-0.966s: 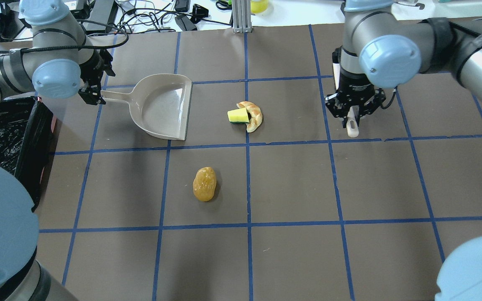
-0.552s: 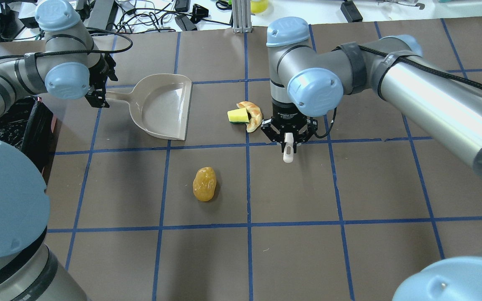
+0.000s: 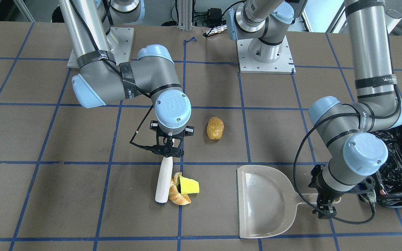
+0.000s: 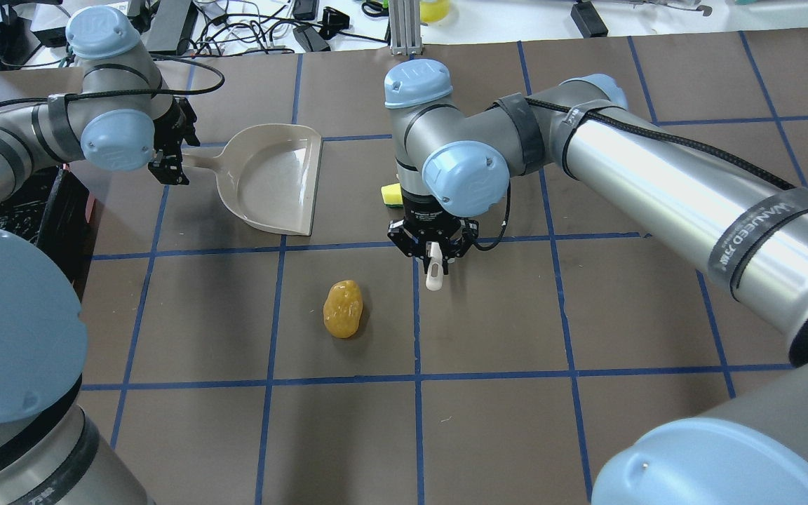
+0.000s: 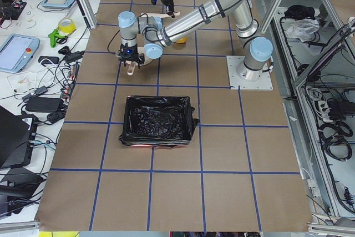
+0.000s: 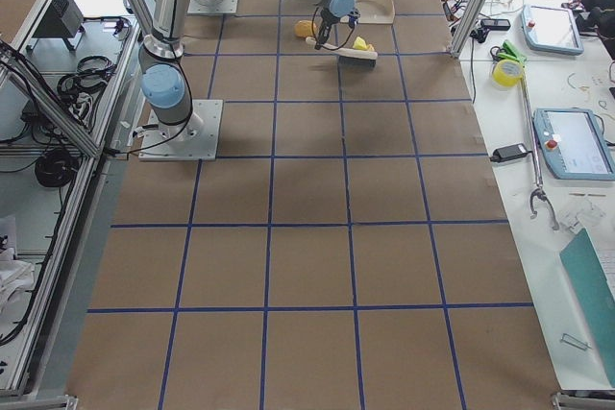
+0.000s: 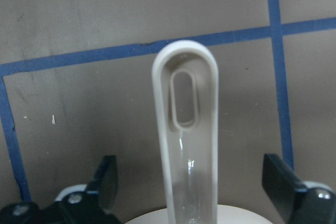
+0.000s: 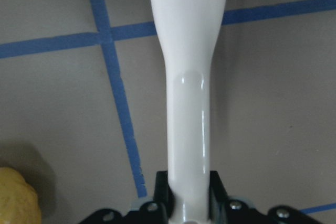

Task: Sweep and dump trash into bin
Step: 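Grasp brush with right gripper, carry it toward roll while left holds dustpan, then sweep the bread roll and sponge into the dustpan with the right gripper's brush, then move brush behind potato with right gripper while left pulls dustpan nearer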

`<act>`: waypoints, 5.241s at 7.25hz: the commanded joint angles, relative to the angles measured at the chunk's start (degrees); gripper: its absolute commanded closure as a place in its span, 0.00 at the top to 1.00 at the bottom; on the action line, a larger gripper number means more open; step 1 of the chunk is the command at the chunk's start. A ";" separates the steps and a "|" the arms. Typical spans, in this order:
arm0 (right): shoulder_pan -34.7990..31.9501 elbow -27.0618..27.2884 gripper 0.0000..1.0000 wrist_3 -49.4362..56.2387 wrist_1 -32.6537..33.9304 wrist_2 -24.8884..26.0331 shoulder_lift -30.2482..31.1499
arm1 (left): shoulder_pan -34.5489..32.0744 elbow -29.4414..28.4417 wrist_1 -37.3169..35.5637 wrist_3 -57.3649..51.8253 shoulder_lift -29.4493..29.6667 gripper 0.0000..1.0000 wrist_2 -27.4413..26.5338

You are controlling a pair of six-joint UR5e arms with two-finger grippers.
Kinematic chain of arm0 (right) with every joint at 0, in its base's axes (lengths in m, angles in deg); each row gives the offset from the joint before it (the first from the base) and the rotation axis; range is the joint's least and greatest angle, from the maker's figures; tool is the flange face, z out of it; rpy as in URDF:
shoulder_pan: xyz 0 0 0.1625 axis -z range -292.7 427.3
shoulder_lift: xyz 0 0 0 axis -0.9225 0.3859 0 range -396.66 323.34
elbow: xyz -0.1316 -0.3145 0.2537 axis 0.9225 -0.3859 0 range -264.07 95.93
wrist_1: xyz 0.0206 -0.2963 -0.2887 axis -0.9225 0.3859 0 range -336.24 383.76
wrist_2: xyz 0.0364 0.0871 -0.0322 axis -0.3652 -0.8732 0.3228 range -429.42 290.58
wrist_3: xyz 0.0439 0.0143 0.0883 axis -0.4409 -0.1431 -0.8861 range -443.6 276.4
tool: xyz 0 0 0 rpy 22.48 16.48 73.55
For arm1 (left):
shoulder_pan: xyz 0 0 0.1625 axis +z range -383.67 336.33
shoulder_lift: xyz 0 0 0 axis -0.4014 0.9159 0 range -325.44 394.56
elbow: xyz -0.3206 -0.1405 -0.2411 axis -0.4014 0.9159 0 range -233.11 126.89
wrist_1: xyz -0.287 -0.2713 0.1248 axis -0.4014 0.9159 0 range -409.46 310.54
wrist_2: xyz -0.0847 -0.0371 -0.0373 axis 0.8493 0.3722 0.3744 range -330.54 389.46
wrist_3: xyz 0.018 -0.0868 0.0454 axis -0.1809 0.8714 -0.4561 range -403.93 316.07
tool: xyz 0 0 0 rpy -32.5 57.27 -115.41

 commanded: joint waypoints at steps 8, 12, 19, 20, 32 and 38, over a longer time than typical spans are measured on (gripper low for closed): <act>-7.06 -15.45 0.06 -4.48 1.42 -5.80 -10.90 | -0.87 0.37 -0.12 0.66 -2.41 0.00 -8.41; -7.06 -15.64 0.06 -4.49 1.42 -7.37 -11.09 | -3.25 0.45 -0.04 5.86 -1.89 0.00 -9.74; -8.99 -15.99 0.07 -4.66 9.23 -14.49 -11.79 | -4.48 0.37 -1.18 7.97 -1.27 0.00 -10.88; -9.25 -15.90 0.08 -4.66 10.98 -17.37 -11.79 | -4.48 0.37 -1.18 7.97 -1.27 0.00 -10.79; -3.73 -16.78 0.08 -1.68 -1.44 -12.85 -4.87 | -4.48 0.45 -0.48 6.21 -1.88 0.00 -10.18; -3.54 17.11 0.09 -6.83 -0.25 -9.84 20.89 | -3.95 11.24 2.87 5.16 -11.09 0.00 -10.79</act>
